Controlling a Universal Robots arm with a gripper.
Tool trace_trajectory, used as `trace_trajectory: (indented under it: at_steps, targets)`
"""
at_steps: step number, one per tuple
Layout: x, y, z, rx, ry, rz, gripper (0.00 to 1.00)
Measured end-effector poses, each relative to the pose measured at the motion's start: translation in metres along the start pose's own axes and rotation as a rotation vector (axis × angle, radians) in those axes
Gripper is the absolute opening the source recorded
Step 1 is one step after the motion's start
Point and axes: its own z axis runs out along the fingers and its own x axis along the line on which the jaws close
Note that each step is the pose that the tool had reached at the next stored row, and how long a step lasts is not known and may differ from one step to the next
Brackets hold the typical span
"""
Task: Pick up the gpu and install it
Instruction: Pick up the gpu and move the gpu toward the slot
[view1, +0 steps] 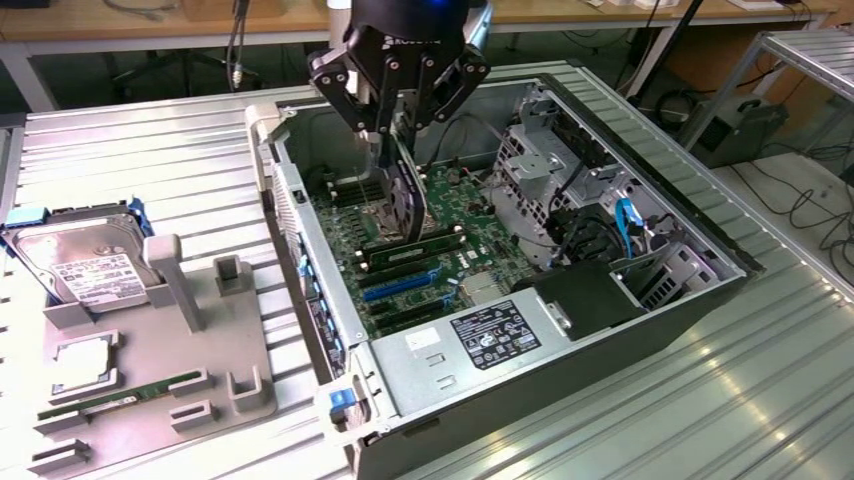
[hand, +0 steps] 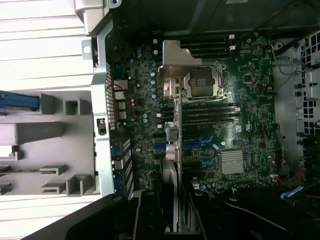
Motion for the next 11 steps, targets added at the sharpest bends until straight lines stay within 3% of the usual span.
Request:
trace_trajectory:
  at_steps: [11]
  targets:
    - [-0.017,0.0012,0.0005,0.0001,0.0,0.0,0.26]
